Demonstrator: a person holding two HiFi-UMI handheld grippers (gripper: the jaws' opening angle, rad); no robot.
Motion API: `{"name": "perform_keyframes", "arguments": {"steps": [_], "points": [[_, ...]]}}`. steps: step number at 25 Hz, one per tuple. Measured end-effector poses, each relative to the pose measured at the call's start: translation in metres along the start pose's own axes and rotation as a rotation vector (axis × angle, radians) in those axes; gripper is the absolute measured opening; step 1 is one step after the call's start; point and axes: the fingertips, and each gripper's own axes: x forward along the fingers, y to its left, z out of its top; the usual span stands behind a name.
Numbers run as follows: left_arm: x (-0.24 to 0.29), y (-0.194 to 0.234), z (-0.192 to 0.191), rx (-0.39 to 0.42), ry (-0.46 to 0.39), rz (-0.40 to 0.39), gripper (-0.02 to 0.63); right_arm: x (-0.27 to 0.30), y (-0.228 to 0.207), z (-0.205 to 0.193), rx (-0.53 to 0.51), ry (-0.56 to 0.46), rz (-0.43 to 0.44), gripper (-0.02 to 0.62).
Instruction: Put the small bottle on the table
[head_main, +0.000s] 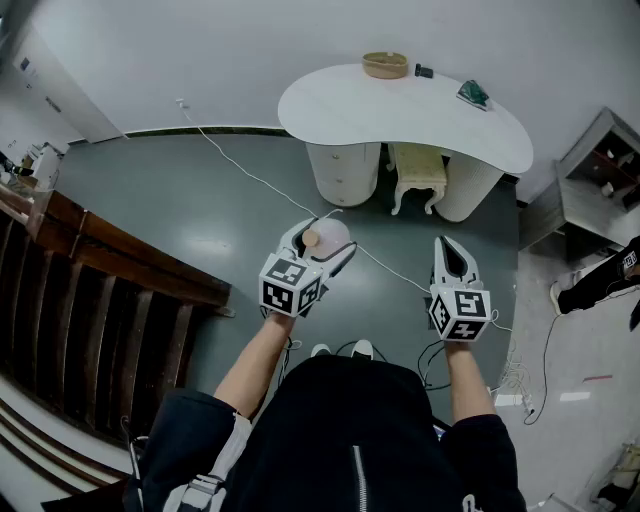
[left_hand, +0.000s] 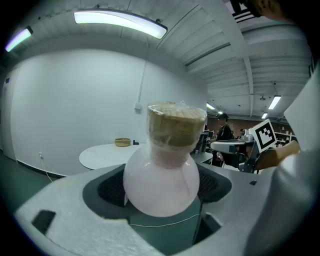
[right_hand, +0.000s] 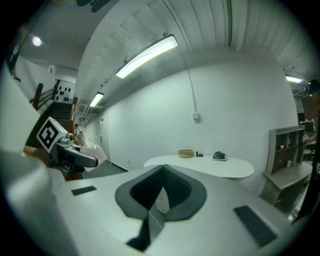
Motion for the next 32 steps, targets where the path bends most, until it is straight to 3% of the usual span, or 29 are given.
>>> {"name": "perform_keyframes", "arguments": {"steps": [6,17,26,32], "points": [[0.006,-0.003,0.001,0.0,0.004,0.003,0.4,0.001,-0.007,-0.002,-0.022,0.005,-0.015,0.0],[0.009,-0.008,0.0,-0.016,-0.005,0.038,0.4,0.007,-0.01,-0.008,-0.012,0.018,0.043,0.0],[0.04,0.024,0.005,-0.028,0.001,0.031,0.4,0.05,-0.017,-0.012,0.007,0.051,0.04,0.0],[0.091,0.069,0.007,-0.044,0.026,-0.005,0.4,0.108,-0.034,-0.019,0.029,0.098,0.016,0.002]]}}
